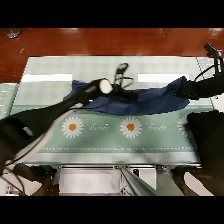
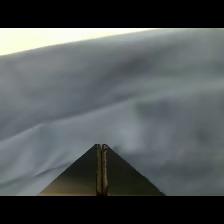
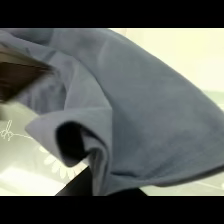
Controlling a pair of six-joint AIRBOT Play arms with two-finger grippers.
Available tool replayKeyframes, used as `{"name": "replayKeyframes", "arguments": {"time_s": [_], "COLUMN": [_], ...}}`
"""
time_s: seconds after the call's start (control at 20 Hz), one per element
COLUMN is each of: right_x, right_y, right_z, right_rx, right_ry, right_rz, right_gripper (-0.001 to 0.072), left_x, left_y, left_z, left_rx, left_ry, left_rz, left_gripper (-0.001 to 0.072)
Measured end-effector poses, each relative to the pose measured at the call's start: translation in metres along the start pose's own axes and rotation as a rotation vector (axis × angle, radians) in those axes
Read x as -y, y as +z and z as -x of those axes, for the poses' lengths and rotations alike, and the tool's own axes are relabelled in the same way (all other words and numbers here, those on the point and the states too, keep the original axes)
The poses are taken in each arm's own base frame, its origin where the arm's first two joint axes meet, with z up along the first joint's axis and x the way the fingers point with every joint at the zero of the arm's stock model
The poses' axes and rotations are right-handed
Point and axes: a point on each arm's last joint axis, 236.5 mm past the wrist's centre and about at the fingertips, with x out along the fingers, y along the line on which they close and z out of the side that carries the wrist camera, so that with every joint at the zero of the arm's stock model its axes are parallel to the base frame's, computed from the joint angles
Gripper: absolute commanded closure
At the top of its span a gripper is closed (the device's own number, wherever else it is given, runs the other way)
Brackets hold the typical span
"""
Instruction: Fold the shirts.
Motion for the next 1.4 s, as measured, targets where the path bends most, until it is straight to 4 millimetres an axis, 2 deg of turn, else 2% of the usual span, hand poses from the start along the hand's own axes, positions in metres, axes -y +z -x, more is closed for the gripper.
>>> {"name": "replayKeyframes", "arguments": {"time_s": [0.1,0.25,0.3,0.35,0.45,0.5,0.55,0.65,0.8,0.9,1.0,1.1,1.2,1.25,1.4], "right_x": [-0.004,-0.011,-0.013,-0.015,-0.018,-0.02,-0.022,-0.03,-0.053,-0.075,-0.102,-0.132,-0.162,-0.176,-0.214], "right_y": [-0.004,-0.006,-0.005,-0.006,-0.006,-0.006,-0.007,-0.007,-0.004,0.002,0.012,0.023,0.033,0.035,0.037], "right_z": [0.004,0.004,0.004,0.003,0.003,0.003,0.003,0.002,-0.006,-0.015,-0.03,-0.05,-0.076,-0.091,-0.141], "right_rx": [0.008,0.015,0.02,0.019,0.019,0.02,0.02,0.019,0.004,-0.01,-0.031,-0.059,-0.094,-0.117,-0.174], "right_ry": [-0.001,0.003,0.005,0.007,0.011,0.016,0.023,0.044,0.08,0.107,0.139,0.168,0.196,0.205,0.231], "right_rz": [0.005,0.014,0.018,0.019,0.022,0.02,0.02,0.029,0.072,0.112,0.16,0.21,0.254,0.272,0.32], "right_gripper": [0.0668,0.0668,0.0668,0.0668,0.0668,0.0668,0.0668,0.0668,0.0668,0.0668,0.0668,0.0668,0.0668,0.0668,0.0667], "left_x": [0.026,0.062,0.071,0.073,0.066,0.058,0.041,-0.005,-0.084,-0.122,-0.134,-0.135,-0.126,-0.123,-0.114], "left_y": [-0.016,-0.037,-0.038,-0.032,-0.015,-0.003,0.015,0.041,0.07,0.079,0.067,0.034,-0.011,-0.035,-0.097], "left_z": [-0.031,-0.057,-0.059,-0.056,-0.041,-0.027,-0.008,0.041,0.142,0.224,0.291,0.337,0.355,0.356,0.341], "left_rx": [-0.06,-0.128,-0.144,-0.139,-0.145,-0.142,-0.127,-0.123,-0.072,0.038,0.16,0.251,0.307,0.325,0.347], "left_ry": [-0.036,-0.089,-0.108,-0.116,-0.118,-0.115,-0.093,-0.013,0.159,0.262,0.327,0.38,0.384,0.377,0.314], "left_rz": [0.005,-0.003,-0.002,-0.003,-0.001,0.003,0.001,-0.001,0.038,0.086,0.121,0.141,0.161,0.18,0.247], "left_gripper": [0.0684,0.0684,0.0684,0.0684,0.0684,0.0684,0.0684,0.0684,0.0684,0.0684,0.0682,0.0683,0.0682,0.0682,0.0683]}}
